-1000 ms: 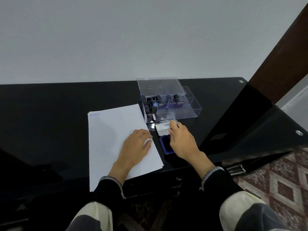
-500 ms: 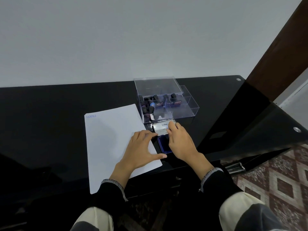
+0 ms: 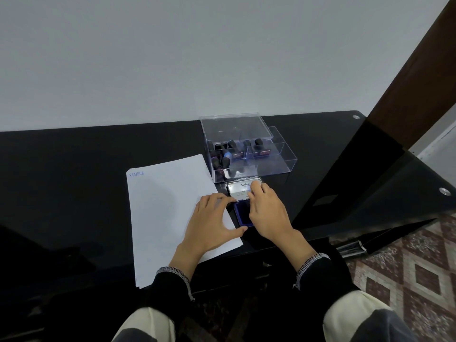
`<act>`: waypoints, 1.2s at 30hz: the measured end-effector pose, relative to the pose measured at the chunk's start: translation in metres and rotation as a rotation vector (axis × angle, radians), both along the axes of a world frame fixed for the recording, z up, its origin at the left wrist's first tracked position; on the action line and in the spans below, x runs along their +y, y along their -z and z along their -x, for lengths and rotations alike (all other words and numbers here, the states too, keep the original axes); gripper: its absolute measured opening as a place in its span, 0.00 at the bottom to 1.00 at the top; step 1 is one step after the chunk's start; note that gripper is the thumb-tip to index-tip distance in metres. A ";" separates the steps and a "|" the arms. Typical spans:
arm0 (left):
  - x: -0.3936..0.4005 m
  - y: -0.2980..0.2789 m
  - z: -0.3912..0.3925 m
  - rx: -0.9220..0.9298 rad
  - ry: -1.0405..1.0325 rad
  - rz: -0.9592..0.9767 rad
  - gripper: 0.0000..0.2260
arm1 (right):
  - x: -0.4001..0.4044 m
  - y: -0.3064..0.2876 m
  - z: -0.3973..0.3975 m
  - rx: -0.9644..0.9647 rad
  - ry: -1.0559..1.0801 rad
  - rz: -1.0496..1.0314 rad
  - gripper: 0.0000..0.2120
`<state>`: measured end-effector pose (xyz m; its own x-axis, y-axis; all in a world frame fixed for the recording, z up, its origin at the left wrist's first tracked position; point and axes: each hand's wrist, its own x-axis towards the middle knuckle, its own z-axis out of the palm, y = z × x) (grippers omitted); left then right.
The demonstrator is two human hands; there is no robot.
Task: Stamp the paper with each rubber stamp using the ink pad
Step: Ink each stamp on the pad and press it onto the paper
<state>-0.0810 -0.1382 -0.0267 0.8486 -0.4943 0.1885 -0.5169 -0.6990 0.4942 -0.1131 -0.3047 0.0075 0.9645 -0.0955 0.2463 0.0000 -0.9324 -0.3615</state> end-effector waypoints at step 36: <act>0.004 0.005 -0.001 -0.006 0.019 0.006 0.35 | -0.001 -0.007 -0.004 0.072 -0.042 0.011 0.05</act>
